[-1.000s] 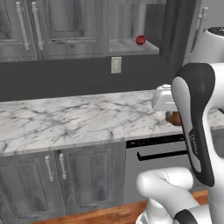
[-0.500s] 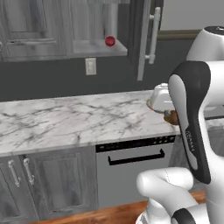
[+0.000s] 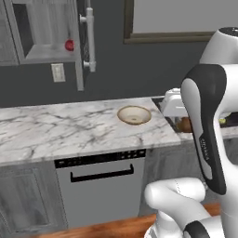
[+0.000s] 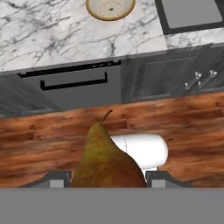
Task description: Pick the pears from the cabinet and place them in one bowl. Pick the potato from the sink and place it in the other bowl.
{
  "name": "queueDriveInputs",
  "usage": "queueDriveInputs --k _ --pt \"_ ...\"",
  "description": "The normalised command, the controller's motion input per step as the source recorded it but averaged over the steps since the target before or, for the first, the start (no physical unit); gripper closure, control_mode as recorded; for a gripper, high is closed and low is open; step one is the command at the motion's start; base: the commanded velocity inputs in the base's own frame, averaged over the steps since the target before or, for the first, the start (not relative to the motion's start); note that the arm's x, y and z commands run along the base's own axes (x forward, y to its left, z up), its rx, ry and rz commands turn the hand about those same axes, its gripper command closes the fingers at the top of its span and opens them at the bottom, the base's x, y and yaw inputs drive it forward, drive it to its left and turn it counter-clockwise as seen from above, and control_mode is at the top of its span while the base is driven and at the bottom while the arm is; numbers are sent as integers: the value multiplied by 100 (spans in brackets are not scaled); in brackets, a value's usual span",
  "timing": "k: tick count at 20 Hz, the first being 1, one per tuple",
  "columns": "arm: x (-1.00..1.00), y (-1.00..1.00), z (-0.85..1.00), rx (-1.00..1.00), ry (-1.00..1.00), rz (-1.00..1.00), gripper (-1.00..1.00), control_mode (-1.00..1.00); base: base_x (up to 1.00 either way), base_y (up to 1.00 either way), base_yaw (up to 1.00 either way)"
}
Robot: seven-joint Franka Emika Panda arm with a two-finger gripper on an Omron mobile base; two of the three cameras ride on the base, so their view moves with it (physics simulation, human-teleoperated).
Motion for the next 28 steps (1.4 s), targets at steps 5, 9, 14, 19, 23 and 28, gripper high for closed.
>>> queueDriveInputs --k 5,9,14,19,23,28 --pt "0 0 0 0 0 0 100 100 50 -63 3" --pt "0 0 0 0 0 0 100 100 59 -33 0" --pt "0 0 0 0 0 0 100 100 72 0 -7" --pt "0 0 0 0 0 0 100 100 78 2 -7" --pt "0 0 0 0 0 0 100 -100 3 -1 0" --pt "0 0 0 0 0 0 100 -100 0 0 0"
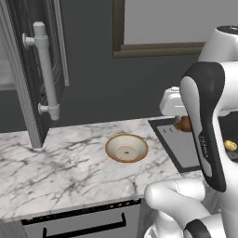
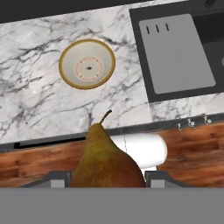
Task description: Pick the pears from the cabinet and place them in one bowl. Pick the potato from the sink and place it in the other bowl.
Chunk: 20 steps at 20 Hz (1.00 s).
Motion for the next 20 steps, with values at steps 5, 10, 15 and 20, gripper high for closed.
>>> queueDriveInputs --k 5,10,15,20 --pt "26 8 -20 0 0 -6 100 -100 0 0 0" --pt "66 34 -34 0 -2 -13 100 -100 0 0 0" --pt "88 2 -69 6 0 -9 100 -100 0 0 0" --pt "81 -4 -51 1 5 0 100 -100 0 0 0"
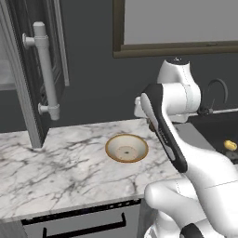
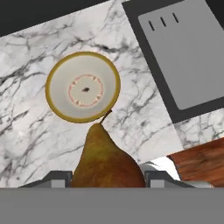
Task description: Pick the pears from the cabinet and place them in one bowl. Pick the potato from the sink and place it in the other bowl.
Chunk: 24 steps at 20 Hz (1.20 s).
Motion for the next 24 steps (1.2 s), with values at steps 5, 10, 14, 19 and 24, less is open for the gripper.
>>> queueDriveInputs --k 5,10,14,19,24 --pt "58 0 -28 0 6 0 100 -100 0 0 0" --pt "64 0 -33 0 2 0 100 -100 0 0 0" --pt "68 0 -38 0 0 0 100 -100 0 0 0" --pt "75 15 -45 0 1 0 100 -100 0 0 0" --pt "32 24 -52 1 0 0 100 -100 0 0 0"
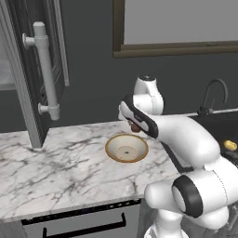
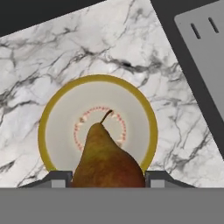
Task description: Pick the pears from the cabinet and place them in one bowl. Pick the potato from the sink and place it in the other bowl.
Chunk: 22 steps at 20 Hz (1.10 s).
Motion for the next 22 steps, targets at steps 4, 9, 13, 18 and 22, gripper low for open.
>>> queueDriveInputs --k 4,9,13,18,22 --pt "23 7 -65 0 2 0 100 -100 0 0 0" --pt "18 5 -58 0 2 0 100 -100 0 0 0" --pt "7 4 -46 0 7 0 100 -100 0 0 0" --pt "6 7 -15 0 4 0 100 -100 0 0 0" --pt "17 0 -8 0 0 0 100 -100 0 0 0"
